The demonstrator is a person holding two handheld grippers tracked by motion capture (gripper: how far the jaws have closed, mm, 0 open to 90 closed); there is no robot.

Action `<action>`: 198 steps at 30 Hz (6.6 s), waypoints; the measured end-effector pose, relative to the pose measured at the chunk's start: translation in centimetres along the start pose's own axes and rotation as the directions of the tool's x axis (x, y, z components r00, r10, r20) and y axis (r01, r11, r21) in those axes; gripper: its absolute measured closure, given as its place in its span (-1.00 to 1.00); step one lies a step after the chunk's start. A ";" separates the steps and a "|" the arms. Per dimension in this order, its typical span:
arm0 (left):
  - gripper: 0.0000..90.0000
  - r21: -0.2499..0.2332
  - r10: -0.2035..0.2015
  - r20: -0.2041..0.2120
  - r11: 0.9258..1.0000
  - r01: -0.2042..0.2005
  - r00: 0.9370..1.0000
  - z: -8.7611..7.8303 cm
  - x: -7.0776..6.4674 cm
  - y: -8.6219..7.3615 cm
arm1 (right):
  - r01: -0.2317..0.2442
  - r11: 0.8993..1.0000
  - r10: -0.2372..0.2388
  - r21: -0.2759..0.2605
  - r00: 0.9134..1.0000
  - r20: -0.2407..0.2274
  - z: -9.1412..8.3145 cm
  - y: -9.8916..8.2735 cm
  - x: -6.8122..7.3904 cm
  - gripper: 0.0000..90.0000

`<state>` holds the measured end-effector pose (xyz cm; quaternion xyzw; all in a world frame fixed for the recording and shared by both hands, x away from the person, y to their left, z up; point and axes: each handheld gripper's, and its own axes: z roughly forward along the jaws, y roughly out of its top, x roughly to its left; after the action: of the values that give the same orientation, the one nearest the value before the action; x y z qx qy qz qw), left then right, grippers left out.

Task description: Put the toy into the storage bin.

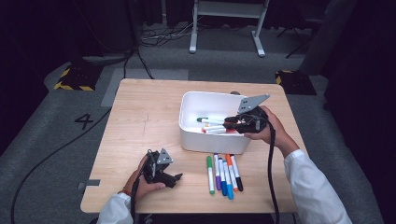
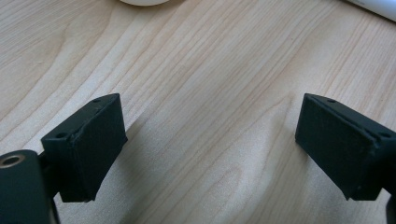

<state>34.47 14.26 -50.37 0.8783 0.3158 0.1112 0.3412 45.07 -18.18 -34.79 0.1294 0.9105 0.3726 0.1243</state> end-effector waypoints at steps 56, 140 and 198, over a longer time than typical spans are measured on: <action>-0.80 0.000 0.005 0.001 1.000 -0.005 1.000 0.0 0.0 0.0 | -0.105 0.988 0.133 -0.111 0.947 0.292 -7.3 -4.3 1.0 -0.45; -0.80 -0.001 0.002 0.000 1.000 -0.002 1.000 0.0 0.0 0.0 | -0.292 0.956 0.293 -0.025 0.947 0.130 -0.7 -20.4 7.4 0.62; -0.81 0.000 0.004 -0.001 1.000 -0.004 1.000 0.0 0.0 0.0 | -0.169 0.915 0.249 -0.367 0.951 0.183 -13.4 -13.7 2.2 0.67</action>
<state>34.46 14.25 -50.36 0.8789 0.3143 0.1120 0.3407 36.72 -35.58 -35.57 0.2439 0.7911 0.5212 0.2071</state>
